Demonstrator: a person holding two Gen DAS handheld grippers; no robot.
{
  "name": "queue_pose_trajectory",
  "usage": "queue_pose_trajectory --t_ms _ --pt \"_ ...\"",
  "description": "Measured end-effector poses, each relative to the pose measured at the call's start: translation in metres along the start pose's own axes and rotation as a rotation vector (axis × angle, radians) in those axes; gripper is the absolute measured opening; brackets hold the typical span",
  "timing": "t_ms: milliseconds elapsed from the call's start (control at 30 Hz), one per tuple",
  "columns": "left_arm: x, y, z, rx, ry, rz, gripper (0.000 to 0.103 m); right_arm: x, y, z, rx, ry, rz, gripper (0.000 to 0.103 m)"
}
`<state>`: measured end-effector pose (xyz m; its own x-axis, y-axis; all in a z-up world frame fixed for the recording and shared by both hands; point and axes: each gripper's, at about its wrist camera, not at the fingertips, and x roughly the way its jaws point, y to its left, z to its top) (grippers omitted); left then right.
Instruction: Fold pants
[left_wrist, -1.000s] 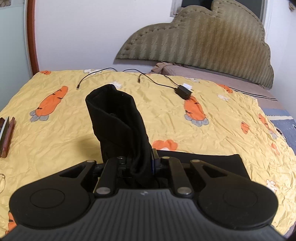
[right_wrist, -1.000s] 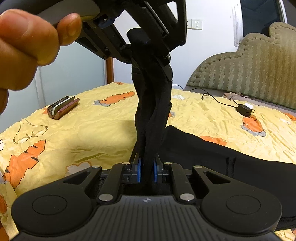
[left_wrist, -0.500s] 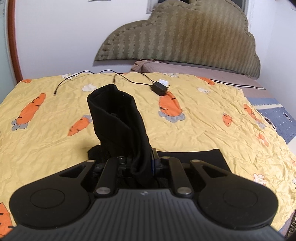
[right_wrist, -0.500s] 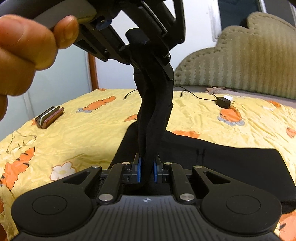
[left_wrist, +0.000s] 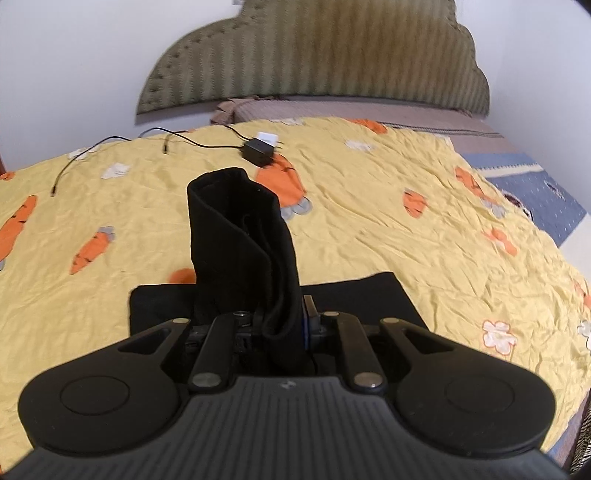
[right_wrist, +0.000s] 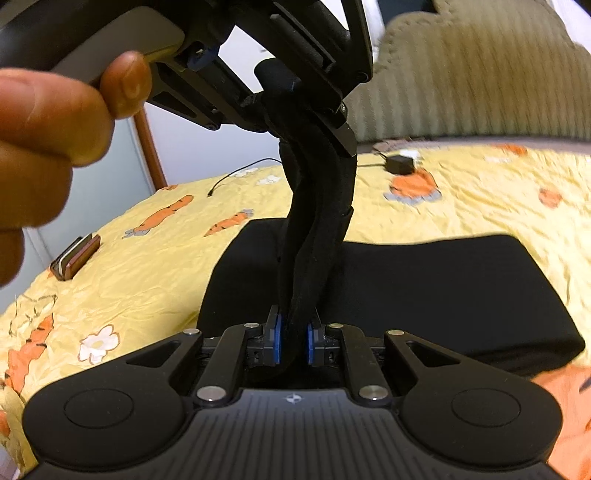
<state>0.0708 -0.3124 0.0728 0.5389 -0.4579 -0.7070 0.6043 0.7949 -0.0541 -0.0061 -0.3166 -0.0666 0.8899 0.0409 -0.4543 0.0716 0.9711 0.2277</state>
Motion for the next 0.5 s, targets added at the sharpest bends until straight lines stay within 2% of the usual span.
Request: queue_pose_trajectory --t_ms 167,500 --pt "0.012 -0.026 0.0 0.037 0.011 -0.019 0.014 -0.003 -0.019 -0.002 0.045 -0.001 -0.012 0.013" --pt "0.038 -0.064 -0.001 0.094 0.044 -0.063 0.014 -0.01 -0.064 -0.009 0.225 0.003 0.019 0.013"
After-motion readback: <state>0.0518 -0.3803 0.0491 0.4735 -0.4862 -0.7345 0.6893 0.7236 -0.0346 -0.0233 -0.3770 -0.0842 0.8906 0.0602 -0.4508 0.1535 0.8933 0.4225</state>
